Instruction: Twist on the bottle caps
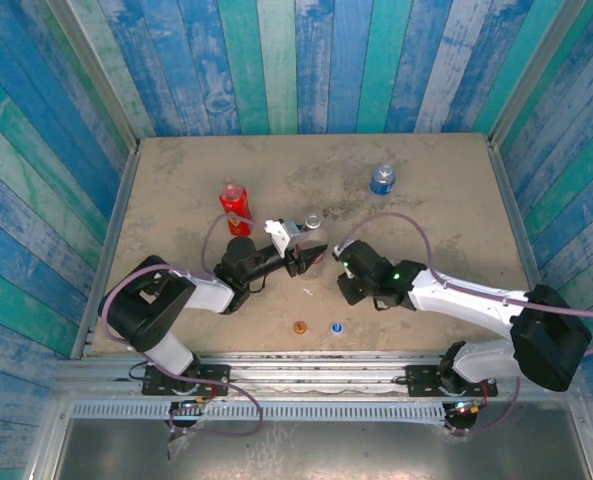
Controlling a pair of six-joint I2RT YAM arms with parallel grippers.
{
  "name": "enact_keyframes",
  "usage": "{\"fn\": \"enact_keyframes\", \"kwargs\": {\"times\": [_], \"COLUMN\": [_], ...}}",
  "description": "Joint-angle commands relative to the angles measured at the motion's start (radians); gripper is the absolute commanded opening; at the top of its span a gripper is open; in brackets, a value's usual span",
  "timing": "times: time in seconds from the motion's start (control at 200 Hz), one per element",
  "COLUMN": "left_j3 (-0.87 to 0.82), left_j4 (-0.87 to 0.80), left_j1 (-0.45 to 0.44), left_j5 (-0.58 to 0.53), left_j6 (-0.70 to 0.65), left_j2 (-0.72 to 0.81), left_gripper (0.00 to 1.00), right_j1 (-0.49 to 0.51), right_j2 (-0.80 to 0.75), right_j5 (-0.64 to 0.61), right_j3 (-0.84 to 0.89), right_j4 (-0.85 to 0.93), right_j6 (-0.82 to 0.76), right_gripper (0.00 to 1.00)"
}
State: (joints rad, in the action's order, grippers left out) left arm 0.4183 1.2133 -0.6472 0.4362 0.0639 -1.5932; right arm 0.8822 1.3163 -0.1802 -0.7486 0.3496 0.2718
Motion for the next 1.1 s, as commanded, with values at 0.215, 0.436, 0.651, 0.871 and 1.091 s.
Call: {"fn": "enact_keyframes", "kwargs": {"times": [0.215, 0.436, 0.651, 0.871, 1.091], "left_j3": [0.020, 0.013, 0.017, 0.013, 0.010], "left_j4": [-0.039, -0.042, -0.039, -0.012, 0.037], "left_j1": [-0.003, -0.004, -0.003, -0.003, -0.003], "left_j5": [-0.001, -0.001, 0.001, 0.011, 0.032], "left_j6": [-0.003, -0.002, 0.000, 0.012, 0.039], "left_j2": [-0.031, -0.027, -0.035, -0.050, -0.077], "left_gripper": [0.63, 0.63, 0.63, 0.61, 0.60], "right_j1": [-0.013, -0.014, -0.014, -0.015, -0.019], "right_j2": [-0.051, -0.066, -0.074, -0.030, 0.065], "right_j5": [-0.034, -0.021, 0.006, 0.041, 0.078], "right_j3": [-0.239, -0.363, -0.468, -0.589, -0.720], "right_j4": [0.316, 0.379, 0.391, 0.388, 0.428], "right_j6": [-0.016, -0.024, -0.065, -0.118, -0.173], "right_gripper": [0.36, 0.36, 0.36, 0.36, 0.37]}}
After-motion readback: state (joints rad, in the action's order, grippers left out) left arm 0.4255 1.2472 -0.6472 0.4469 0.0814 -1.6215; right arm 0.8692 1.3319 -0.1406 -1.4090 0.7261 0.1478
